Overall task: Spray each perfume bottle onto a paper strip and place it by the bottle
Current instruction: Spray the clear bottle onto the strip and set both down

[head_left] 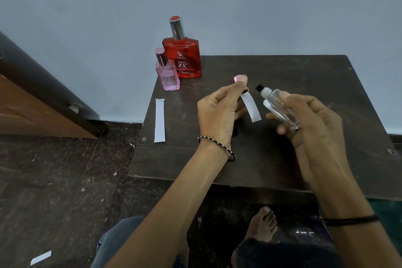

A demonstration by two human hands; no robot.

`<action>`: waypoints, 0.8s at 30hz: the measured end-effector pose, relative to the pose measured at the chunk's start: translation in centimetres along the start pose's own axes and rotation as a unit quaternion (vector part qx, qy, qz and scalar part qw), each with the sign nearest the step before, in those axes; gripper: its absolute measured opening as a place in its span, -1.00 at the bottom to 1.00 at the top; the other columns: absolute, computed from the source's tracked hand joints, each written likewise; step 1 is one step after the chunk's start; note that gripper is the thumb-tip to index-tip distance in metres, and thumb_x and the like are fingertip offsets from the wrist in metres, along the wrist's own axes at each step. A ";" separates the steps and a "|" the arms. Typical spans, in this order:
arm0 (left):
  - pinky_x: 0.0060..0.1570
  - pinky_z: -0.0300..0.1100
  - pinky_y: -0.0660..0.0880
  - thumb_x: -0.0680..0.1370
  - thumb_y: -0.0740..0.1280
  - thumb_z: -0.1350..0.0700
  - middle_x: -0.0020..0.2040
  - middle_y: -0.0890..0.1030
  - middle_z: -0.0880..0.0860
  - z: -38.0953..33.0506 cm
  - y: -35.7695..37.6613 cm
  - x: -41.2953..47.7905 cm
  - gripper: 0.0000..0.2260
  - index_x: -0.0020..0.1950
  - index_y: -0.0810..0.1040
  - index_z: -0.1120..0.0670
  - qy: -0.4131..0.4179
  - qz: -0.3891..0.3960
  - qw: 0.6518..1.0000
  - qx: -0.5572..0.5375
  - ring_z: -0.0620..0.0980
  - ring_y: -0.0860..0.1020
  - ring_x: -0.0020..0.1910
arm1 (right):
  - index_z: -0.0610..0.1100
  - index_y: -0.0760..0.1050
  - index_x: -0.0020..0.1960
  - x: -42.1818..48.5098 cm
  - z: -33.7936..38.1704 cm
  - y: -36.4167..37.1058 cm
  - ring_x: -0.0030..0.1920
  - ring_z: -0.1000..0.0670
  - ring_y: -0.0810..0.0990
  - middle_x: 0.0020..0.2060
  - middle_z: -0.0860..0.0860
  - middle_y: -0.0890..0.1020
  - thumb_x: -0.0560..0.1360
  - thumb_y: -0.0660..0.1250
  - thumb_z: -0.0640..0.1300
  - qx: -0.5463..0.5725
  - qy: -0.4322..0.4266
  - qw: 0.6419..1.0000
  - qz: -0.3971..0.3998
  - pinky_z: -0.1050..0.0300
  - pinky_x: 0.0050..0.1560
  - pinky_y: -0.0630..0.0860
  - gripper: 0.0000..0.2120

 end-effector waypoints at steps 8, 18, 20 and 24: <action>-0.04 -0.08 0.68 0.49 0.49 0.03 -0.09 0.74 0.18 -0.1 -0.3 0.0 -0.81 -0.09 0.72 0.16 -0.008 -0.022 1.000 -0.013 0.08 0.73 -0.06 | -0.07 0.64 0.04 -0.5 0.8 0.6 -0.24 -0.02 0.70 -0.13 0.00 0.75 0.44 0.52 -0.09 -0.103 -0.060 0.992 0.037 0.21 -0.35 0.55 -0.80; -0.01 -0.01 0.67 0.52 0.46 0.02 -0.08 0.74 0.22 -0.2 -0.3 -0.1 -0.75 -0.05 0.71 0.22 -0.017 -0.024 0.999 -0.029 0.15 0.72 -0.03 | 0.14 0.67 0.06 -0.9 1.5 0.7 -0.28 0.17 0.61 -0.10 0.17 0.70 0.37 0.52 0.18 -0.259 -0.140 0.955 0.021 0.27 -0.24 0.53 -0.71; 0.00 0.02 0.67 0.52 0.46 0.02 -0.08 0.73 0.24 -0.1 -0.2 -0.1 -0.76 -0.08 0.72 0.21 -0.021 -0.020 0.999 -0.030 0.19 0.71 -0.02 | 0.20 0.65 0.04 -0.9 1.6 1.0 -0.11 0.22 0.65 -0.10 0.26 0.68 0.35 0.51 0.23 -0.278 -0.143 0.949 0.023 0.24 -0.11 0.56 -0.71; 0.06 0.12 0.64 0.52 0.46 0.01 -0.07 0.72 0.26 -0.1 0.2 -0.2 -0.78 -0.10 0.72 0.18 -0.017 -0.005 1.000 -0.014 0.24 0.69 0.01 | 0.28 0.61 -0.03 -1.2 2.2 1.5 -0.07 0.33 0.64 -0.20 0.38 0.67 0.36 0.47 0.27 -0.285 -0.166 0.944 0.019 0.40 -0.08 0.56 -0.78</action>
Point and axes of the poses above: each hand's wrist, its own x-axis towards the middle knuckle, its own y-axis out of the palm, z = x × y, the point moved 9 cm from there along x, towards the middle knuckle
